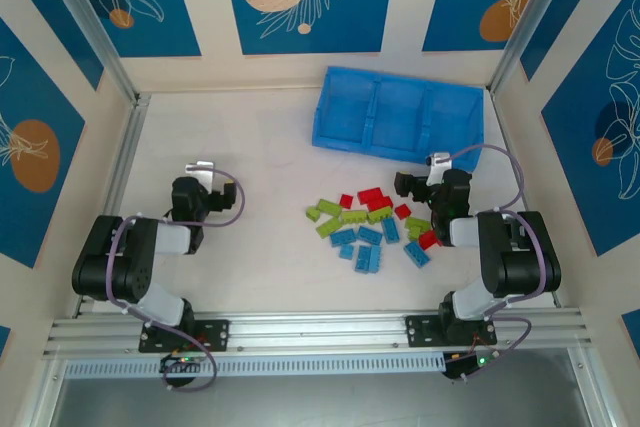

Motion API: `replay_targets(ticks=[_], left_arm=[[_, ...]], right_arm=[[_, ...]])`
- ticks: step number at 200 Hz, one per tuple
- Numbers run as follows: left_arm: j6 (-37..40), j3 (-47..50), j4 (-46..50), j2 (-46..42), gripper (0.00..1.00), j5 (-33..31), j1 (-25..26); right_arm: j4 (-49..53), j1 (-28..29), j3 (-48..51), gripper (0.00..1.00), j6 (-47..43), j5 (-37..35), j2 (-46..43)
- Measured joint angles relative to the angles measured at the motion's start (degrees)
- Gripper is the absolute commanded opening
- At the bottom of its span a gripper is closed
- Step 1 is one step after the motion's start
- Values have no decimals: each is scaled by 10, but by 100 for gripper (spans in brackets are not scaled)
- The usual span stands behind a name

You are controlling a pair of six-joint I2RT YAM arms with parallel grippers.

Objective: Sort the legos into containers by color

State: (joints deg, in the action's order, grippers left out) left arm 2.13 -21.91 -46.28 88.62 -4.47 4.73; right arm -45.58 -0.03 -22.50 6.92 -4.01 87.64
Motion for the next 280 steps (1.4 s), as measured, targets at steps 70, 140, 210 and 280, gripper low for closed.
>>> replay_targets(ticks=[70, 140, 210, 280], left_arm=[[0, 0, 0, 0, 100, 0, 0], [0, 0, 0, 0, 99, 0, 0], [-5, -14, 168, -224, 100, -5, 29], [-36, -57, 271, -398, 100, 42, 325]], right_arm=[[0, 0, 0, 99, 0, 0, 0], [1, 2, 0, 99, -2, -5, -4], [504, 45, -188, 97, 212, -89, -348], [808, 83, -209, 99, 313, -24, -308]])
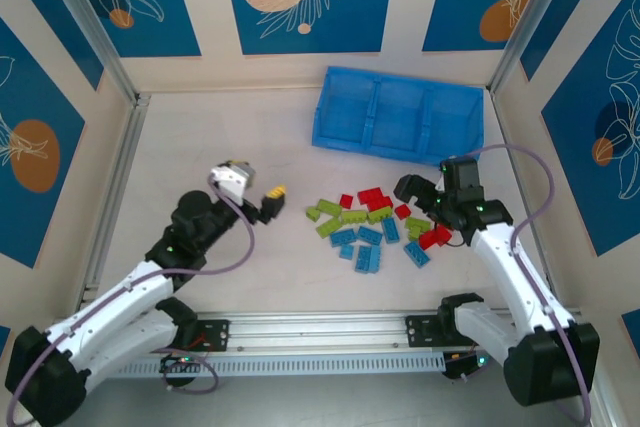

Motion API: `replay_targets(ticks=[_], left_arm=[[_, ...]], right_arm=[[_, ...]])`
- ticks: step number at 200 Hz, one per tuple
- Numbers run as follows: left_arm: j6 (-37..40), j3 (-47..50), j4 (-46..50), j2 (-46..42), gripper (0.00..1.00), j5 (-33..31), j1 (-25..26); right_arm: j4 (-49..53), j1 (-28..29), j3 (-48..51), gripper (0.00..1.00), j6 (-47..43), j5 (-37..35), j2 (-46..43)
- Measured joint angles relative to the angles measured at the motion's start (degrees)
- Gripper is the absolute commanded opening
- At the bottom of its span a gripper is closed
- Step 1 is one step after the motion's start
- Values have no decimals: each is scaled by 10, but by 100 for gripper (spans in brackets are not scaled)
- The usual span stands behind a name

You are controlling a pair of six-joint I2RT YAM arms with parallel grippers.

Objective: Sort the legos into containers by color

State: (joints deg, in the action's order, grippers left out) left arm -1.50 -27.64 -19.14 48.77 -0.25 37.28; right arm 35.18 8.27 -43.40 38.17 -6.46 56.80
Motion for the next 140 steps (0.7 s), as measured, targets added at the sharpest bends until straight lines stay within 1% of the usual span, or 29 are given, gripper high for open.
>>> replay_targets(ticks=[19, 42, 50, 68, 86, 115, 140], left_arm=[[14, 25, -14, 43, 100, 18, 50], [40, 65, -7, 79, 100, 20, 75], [47, 72, 1, 80, 100, 19, 78], [56, 77, 1, 70, 100, 17, 80], [64, 78, -1, 49, 100, 10, 80], [66, 78, -5, 38, 100, -2, 80], [66, 78, -5, 43, 100, -4, 80]], right_arm=[[30, 0, 0, 99, 10, -17, 47], [52, -3, 0, 99, 38, -52, 85], [63, -15, -3, 99, 47, -62, 94], [87, -68, -20, 99, 62, -75, 120], [96, -107, -32, 99, 79, -79, 139], [107, -124, -29, 100, 105, -75, 155], [101, -140, -20, 92, 118, -68, 176]])
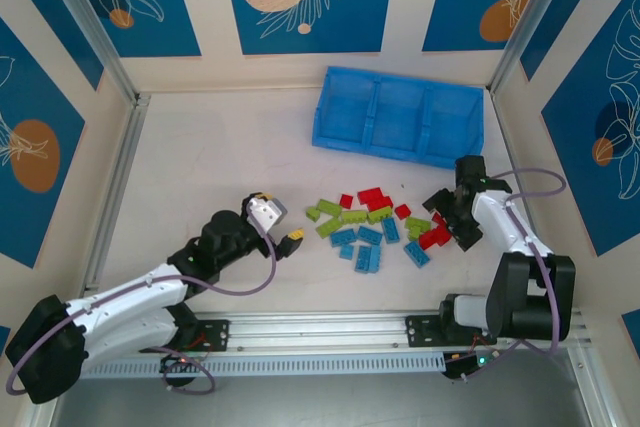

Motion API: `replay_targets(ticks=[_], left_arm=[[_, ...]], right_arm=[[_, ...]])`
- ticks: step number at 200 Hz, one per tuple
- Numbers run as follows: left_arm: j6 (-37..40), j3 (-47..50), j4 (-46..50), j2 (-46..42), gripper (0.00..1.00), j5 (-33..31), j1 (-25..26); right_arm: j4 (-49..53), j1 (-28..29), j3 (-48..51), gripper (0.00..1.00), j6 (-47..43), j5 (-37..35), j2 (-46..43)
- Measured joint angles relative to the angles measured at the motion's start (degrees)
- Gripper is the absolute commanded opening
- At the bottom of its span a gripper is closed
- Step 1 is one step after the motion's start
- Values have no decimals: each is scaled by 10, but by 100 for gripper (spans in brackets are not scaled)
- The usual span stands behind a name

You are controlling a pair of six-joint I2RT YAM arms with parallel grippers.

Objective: Sort the legos into containers by color

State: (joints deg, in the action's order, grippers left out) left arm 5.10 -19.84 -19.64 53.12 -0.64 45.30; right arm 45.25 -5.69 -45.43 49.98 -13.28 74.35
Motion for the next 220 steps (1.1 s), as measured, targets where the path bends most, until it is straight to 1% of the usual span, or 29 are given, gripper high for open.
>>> replay_targets(ticks=[31, 68, 88, 92, 99, 102, 125, 127, 133, 137, 142, 145, 149, 169, 193, 208, 220], left_arm=[[0, 0, 0, 7, 100, 0, 0], [0, 0, 0, 8, 100, 0, 0], [0, 0, 1, 16, 100, 0, 0], [0, 0, 1, 17, 100, 0, 0], [0, 0, 2, 18, 100, 0, 0], [0, 0, 3, 18, 100, 0, 0], [0, 0, 4, 18, 100, -1, 1], [0, 0, 4, 18, 100, -1, 1], [0, 0, 4, 18, 100, -3, 1], [0, 0, 4, 18, 100, -4, 1], [0, 0, 4, 18, 100, -5, 1], [0, 0, 4, 18, 100, -6, 1], [0, 0, 4, 18, 100, -7, 1], [0, 0, 4, 18, 100, -11, 1], [0, 0, 4, 18, 100, -13, 1], [0, 0, 4, 19, 100, -14, 1], [0, 0, 4, 20, 100, -14, 1]], right_arm=[[-33, -24, 31, 80, 16, 15, 17], [-68, -28, 58, 70, 22, 29, 29], [-91, -28, 68, 61, 20, 33, 29], [-94, -28, 70, 58, 17, 35, 29], [-100, -28, 73, 55, 15, 35, 29], [-102, -28, 74, 52, 18, 35, 29], [-108, -29, 77, 49, 12, 37, 29], [-109, -29, 77, 47, 12, 37, 28], [-110, -30, 77, 45, 11, 37, 26], [-110, -30, 77, 41, 12, 37, 23], [-110, -30, 77, 40, 12, 38, 18], [-110, -30, 77, 36, 10, 39, 14], [-110, -30, 77, 35, 12, 39, 7], [-102, -29, 77, 32, 12, 45, -45], [-77, -21, 67, 32, 13, 40, -130], [-58, -9, 36, 32, 10, 27, -167], [-54, -4, -7, 31, 0, 19, -170]])
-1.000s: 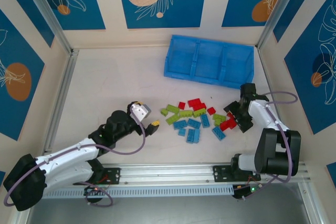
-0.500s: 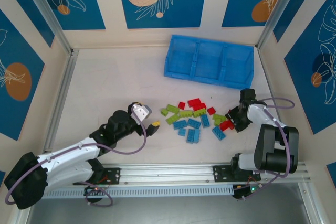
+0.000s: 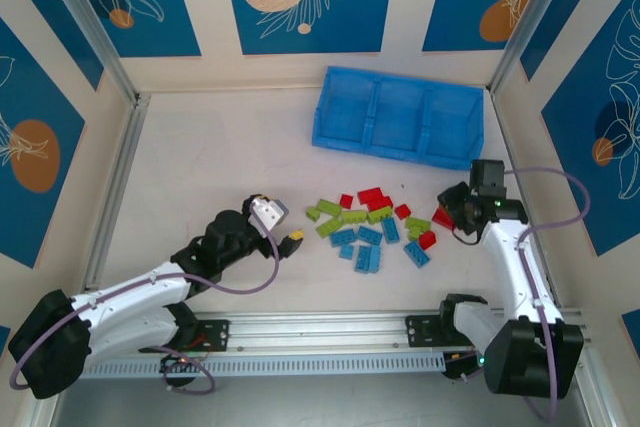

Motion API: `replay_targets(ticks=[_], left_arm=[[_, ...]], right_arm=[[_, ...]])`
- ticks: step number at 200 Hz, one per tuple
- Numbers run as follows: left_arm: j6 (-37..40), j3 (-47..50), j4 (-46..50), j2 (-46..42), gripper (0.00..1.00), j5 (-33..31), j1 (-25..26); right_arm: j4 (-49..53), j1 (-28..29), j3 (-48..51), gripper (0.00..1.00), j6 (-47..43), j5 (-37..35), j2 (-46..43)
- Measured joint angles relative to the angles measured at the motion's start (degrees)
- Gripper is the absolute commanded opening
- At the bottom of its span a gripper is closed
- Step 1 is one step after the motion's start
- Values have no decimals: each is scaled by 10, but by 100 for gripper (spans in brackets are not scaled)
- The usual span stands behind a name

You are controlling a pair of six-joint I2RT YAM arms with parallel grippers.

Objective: Sort the legos into containers by color

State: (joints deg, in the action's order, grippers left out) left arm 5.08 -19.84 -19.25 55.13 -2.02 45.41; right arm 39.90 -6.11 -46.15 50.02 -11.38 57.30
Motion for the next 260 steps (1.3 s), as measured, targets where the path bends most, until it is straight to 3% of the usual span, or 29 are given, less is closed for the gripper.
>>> replay_targets(ticks=[33, 97, 114, 134, 147, 173, 193, 232, 260], left_arm=[[0, 0, 0, 3, 100, 7, 1], [3, 0, 0, 2, 100, 11, 8], [9, 0, 0, 1, 100, 4, 10], [14, 0, 0, 3, 100, -4, 10], [15, 0, 0, 9, 100, -9, 10], [15, 0, 1, 16, 100, -17, 13], [15, 0, 3, 11, 100, -23, 15], [15, 0, 12, -30, 100, -28, 16], [15, 0, 20, -49, 100, -32, 16]], right_arm=[[-34, -13, -158, 31, -54, -19, 108], [-57, -39, -504, 35, -116, -9, 521], [-33, -38, -567, 42, -115, -9, 594], [11, -37, -628, 59, -111, -13, 651], [44, -36, -664, 63, -115, -18, 672], [78, -31, -686, 64, -118, -29, 661], [76, -28, -647, 64, -116, -29, 608], [30, 3, -407, 65, -107, -4, 372], [1, 116, -251, 65, -132, 19, 207]])
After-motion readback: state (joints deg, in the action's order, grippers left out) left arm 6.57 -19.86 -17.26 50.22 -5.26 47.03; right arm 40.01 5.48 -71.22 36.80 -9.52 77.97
